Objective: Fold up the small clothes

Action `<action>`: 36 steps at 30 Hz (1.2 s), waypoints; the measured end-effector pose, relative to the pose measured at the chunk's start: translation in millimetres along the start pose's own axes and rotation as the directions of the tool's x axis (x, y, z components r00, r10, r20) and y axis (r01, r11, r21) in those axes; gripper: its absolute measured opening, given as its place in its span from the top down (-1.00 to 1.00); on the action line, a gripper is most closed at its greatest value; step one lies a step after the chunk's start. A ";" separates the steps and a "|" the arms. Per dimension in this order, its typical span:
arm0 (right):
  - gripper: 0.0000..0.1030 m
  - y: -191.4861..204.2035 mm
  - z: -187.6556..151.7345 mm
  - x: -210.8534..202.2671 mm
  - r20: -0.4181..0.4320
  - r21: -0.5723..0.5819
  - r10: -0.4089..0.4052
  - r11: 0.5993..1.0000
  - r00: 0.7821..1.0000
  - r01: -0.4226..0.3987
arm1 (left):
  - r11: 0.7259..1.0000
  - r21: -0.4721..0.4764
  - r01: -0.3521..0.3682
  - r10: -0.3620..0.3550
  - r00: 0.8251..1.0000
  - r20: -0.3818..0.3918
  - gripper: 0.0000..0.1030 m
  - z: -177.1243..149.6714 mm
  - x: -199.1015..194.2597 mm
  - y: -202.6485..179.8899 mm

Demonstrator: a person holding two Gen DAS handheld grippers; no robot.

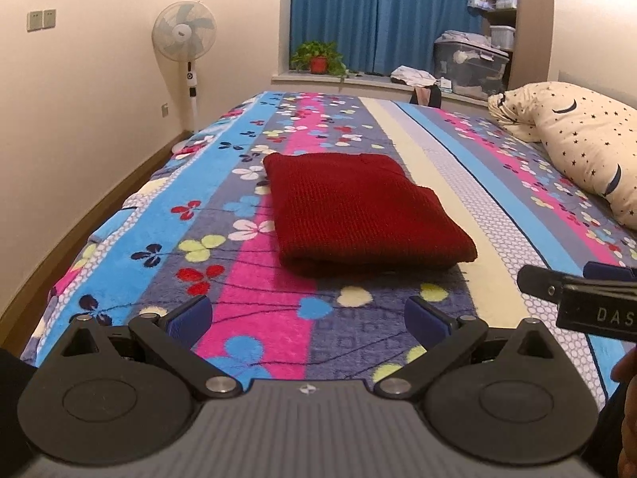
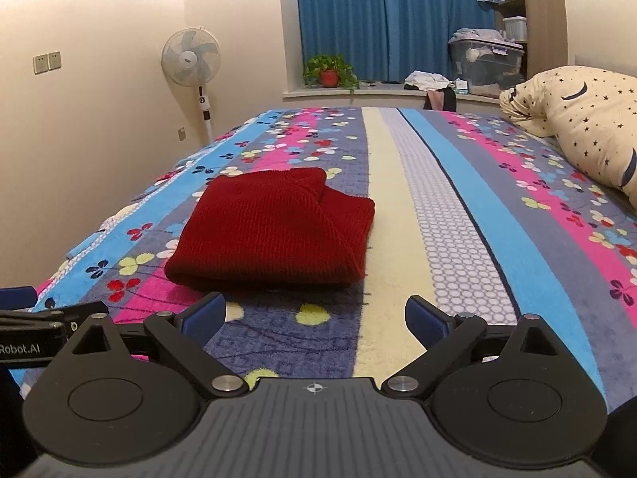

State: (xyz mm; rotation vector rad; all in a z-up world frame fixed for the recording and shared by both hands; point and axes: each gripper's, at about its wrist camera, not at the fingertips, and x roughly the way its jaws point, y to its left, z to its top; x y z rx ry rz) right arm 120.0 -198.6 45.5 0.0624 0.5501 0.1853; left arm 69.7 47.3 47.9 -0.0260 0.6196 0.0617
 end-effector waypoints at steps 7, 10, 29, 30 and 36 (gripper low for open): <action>-0.91 0.4 0.3 -1.3 0.002 0.003 0.005 1.000 1.000 -0.005 | 1.000 0.021 0.005 -0.006 1.000 0.025 -0.99 1.8 -2.5 -6.4; -0.92 2.4 0.4 -2.2 0.007 -0.004 0.014 1.000 1.000 -0.014 | 1.000 0.014 0.004 -0.005 1.000 0.022 -0.99 1.6 -1.8 -7.1; -0.94 16.5 -1.5 -3.3 0.015 -0.052 0.041 0.998 0.999 -0.041 | 0.999 -0.027 0.027 -0.027 1.000 0.004 -0.99 0.5 2.9 -0.6; -0.94 16.1 -1.6 -3.3 0.015 -0.052 0.042 0.998 0.999 -0.041 | 0.999 -0.028 0.028 -0.028 1.000 0.003 -0.99 0.4 3.0 -0.5; -0.94 15.6 -1.6 -3.4 0.015 -0.051 0.044 0.998 0.999 -0.043 | 0.999 -0.024 0.028 -0.028 1.000 0.004 -0.99 0.2 3.3 -1.6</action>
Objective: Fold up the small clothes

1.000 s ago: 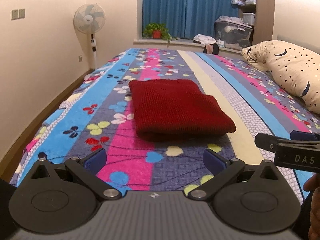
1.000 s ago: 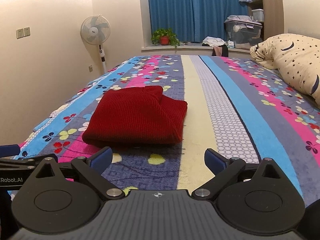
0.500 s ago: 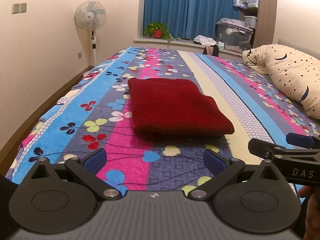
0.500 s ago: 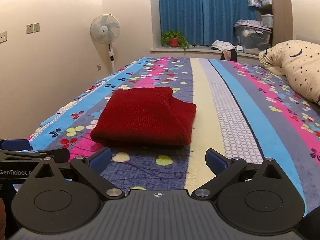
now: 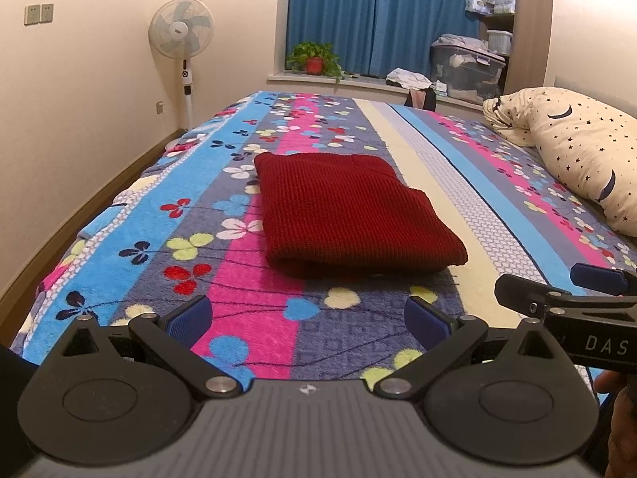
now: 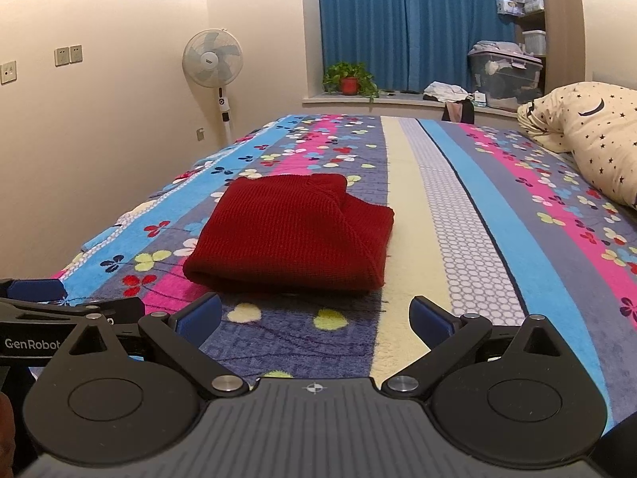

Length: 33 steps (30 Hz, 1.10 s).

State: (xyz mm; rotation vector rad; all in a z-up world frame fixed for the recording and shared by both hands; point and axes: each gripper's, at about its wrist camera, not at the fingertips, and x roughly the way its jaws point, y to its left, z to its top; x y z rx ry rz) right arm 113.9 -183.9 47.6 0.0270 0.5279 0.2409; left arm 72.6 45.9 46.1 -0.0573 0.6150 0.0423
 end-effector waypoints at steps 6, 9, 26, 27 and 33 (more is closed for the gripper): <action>-0.94 1.5 0.4 -0.3 0.002 -0.001 -0.001 1.000 1.000 0.001 | 1.000 0.001 -0.001 0.001 1.000 0.001 -0.99 0.0 -0.1 0.0; -0.94 2.9 0.7 -0.2 0.003 0.001 -0.001 1.000 1.000 0.001 | 1.000 0.001 0.000 0.000 1.000 0.003 -0.99 0.5 0.1 -0.5; -0.95 4.8 0.9 -0.1 0.003 0.004 -0.003 1.000 1.000 0.003 | 1.000 0.002 0.000 0.000 1.000 0.003 -0.99 0.3 0.0 -0.9; -0.95 5.0 1.0 0.1 0.003 0.004 -0.003 1.000 1.000 0.003 | 1.000 0.002 -0.001 0.001 1.000 0.003 -0.99 0.3 0.0 -0.9; -0.95 4.8 0.8 -0.1 0.004 0.003 -0.003 1.000 1.000 0.003 | 1.000 0.002 -0.001 0.001 1.000 0.003 -0.99 0.3 -0.1 -1.0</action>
